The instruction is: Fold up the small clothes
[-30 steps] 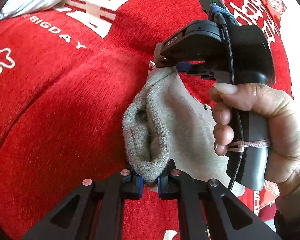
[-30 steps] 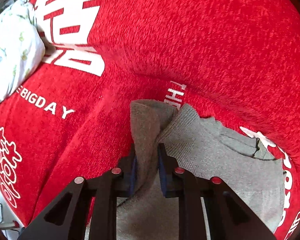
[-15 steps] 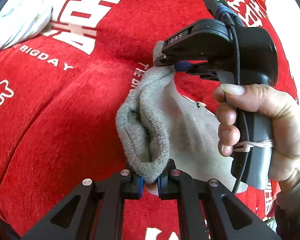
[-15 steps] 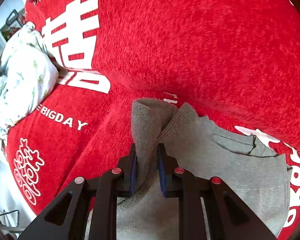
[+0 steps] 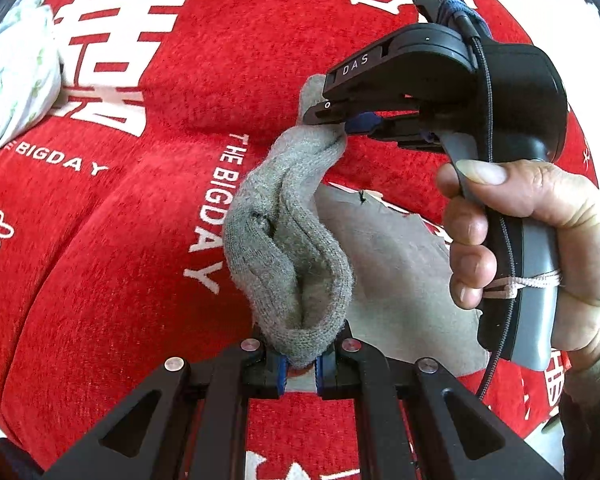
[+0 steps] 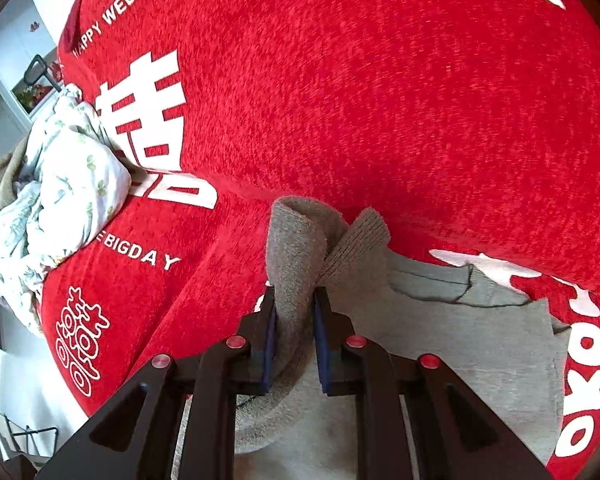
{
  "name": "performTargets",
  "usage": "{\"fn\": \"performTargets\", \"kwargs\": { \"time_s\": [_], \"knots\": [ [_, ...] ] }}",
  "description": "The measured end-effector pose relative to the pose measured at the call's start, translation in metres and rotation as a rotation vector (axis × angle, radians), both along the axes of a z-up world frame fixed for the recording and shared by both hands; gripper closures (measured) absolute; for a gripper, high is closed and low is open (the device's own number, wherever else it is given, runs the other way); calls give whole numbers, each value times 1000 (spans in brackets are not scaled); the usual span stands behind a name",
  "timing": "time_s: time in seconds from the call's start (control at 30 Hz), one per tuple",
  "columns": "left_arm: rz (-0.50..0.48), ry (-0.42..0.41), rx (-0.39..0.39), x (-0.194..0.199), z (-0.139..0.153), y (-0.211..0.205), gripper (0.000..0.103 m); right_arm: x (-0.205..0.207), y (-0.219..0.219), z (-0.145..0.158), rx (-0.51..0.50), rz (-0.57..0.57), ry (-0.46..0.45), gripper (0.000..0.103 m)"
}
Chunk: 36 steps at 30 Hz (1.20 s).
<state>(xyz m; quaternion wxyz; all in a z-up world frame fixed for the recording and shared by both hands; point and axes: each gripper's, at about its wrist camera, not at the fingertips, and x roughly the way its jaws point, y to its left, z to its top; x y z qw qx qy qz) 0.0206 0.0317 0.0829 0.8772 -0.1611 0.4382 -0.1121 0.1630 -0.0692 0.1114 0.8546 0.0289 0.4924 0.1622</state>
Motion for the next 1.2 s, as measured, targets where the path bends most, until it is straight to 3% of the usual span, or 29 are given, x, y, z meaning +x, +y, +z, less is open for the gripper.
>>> {"fn": "performTargets", "kwargs": {
  "time_s": [0.7,1.2],
  "knots": [
    [-58,-12,125,0,20,-65,93,-14,-62,12,86,-43,-26,86],
    [-102,-7,166,4,22,-99,93,-16,-100,5,133,-73,-29,86]
  ]
}}
